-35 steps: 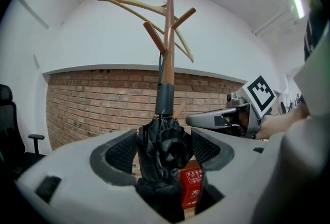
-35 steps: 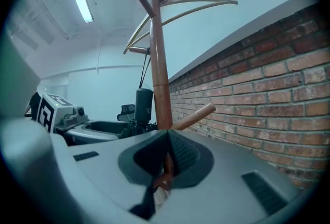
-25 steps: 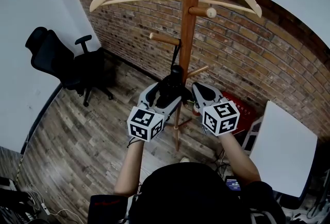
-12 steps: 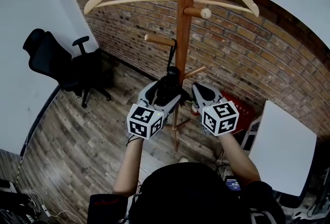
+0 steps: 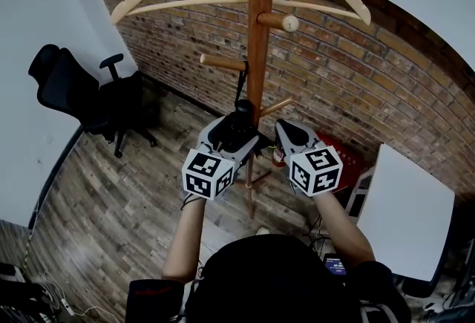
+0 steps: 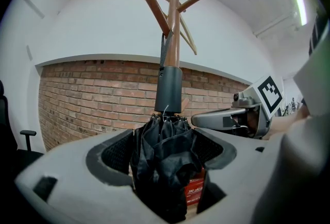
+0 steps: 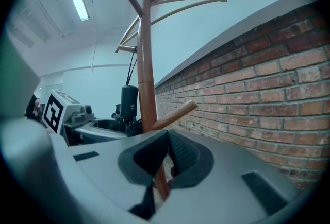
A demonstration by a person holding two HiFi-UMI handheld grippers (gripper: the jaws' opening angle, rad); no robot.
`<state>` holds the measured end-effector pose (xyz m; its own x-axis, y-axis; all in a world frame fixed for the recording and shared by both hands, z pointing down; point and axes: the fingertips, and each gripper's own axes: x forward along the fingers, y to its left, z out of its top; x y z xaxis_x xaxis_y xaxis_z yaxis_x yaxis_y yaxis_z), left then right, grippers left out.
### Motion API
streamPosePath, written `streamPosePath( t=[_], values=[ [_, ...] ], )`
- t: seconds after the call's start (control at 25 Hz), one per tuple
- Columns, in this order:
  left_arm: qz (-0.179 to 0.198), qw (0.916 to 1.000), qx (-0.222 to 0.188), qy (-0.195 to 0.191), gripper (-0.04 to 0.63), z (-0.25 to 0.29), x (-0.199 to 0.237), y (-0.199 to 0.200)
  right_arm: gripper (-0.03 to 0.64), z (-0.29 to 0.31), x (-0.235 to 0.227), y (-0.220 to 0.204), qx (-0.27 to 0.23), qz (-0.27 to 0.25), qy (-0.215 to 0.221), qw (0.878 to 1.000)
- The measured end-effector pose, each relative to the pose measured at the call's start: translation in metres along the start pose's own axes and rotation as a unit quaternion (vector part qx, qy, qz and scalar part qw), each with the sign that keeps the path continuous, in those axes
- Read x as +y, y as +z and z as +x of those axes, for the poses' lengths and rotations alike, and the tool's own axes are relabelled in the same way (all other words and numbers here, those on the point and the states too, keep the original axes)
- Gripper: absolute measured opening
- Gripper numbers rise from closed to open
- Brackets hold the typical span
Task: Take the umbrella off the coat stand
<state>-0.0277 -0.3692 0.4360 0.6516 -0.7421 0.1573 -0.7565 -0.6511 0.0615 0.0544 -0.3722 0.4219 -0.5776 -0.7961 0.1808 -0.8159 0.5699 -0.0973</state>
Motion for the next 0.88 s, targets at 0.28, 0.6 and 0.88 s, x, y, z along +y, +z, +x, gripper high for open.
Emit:
streamPosePath(
  t=[0.28, 0.6, 0.88],
  values=[
    [-0.007, 1.0000, -0.002, -0.006, 0.353, 0.009, 0.001, -0.001, 0.028, 0.003, -0.008, -0.002, 0.002, 0.003, -0.006, 1.000],
    [-0.010, 0.9999, -0.001, -0.013, 0.353, 0.016, 0.001, -0.002, 0.028, 0.004, -0.012, 0.000, -0.002, 0.035, -0.004, 0.999],
    [-0.010, 0.9997, 0.000, -0.020, 0.352, 0.018, 0.000, -0.003, 0.028, 0.004, -0.017, -0.002, 0.000, 0.046, -0.006, 0.999]
  ],
)
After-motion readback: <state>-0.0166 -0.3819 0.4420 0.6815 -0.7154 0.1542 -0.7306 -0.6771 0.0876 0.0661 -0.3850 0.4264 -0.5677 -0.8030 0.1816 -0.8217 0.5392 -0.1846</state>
